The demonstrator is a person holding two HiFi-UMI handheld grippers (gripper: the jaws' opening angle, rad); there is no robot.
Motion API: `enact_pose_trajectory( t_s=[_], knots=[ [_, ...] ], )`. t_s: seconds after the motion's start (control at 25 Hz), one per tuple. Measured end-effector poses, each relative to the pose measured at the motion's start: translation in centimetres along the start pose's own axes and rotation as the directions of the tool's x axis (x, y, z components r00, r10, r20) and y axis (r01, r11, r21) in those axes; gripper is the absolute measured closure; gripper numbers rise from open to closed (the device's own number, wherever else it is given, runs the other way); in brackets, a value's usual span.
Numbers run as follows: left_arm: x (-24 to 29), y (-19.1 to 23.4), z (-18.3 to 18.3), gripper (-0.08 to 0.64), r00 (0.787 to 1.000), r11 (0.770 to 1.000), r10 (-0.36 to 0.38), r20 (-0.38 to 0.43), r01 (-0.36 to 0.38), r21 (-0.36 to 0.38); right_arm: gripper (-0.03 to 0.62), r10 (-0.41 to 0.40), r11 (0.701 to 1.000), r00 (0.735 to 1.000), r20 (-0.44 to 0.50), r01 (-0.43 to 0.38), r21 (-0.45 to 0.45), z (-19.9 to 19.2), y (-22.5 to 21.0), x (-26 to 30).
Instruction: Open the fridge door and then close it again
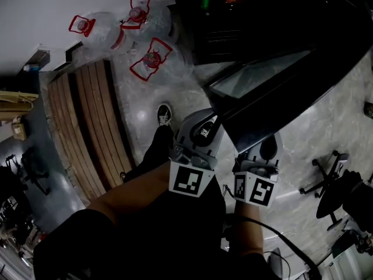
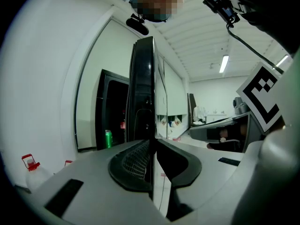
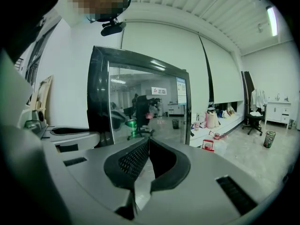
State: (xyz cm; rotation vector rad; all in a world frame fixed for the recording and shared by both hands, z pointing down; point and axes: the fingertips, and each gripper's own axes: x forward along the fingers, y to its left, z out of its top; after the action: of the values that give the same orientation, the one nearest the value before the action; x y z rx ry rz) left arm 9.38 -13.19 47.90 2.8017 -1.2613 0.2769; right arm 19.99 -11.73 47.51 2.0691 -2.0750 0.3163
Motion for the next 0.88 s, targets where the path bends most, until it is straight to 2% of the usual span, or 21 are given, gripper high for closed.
enact_pose_trajectory(
  t_s=[0.56,0.88],
  knots=[
    [0.3,1.0,-0.2,0.508,1.0,1.0,-0.009,-0.006,0.009,-0.006,0.577,0.005,1.0,1.0,-0.004,-0.005,-0.005,0.1,0.4,0.8],
    [1.9,5.6,0.0,0.497,1.0,1.0,0.004,0.015,-0.004,0.012,0.577,0.034,0.999,0.999,-0.009,-0.034,0.004,0.4,1.7,2.7]
  ],
)
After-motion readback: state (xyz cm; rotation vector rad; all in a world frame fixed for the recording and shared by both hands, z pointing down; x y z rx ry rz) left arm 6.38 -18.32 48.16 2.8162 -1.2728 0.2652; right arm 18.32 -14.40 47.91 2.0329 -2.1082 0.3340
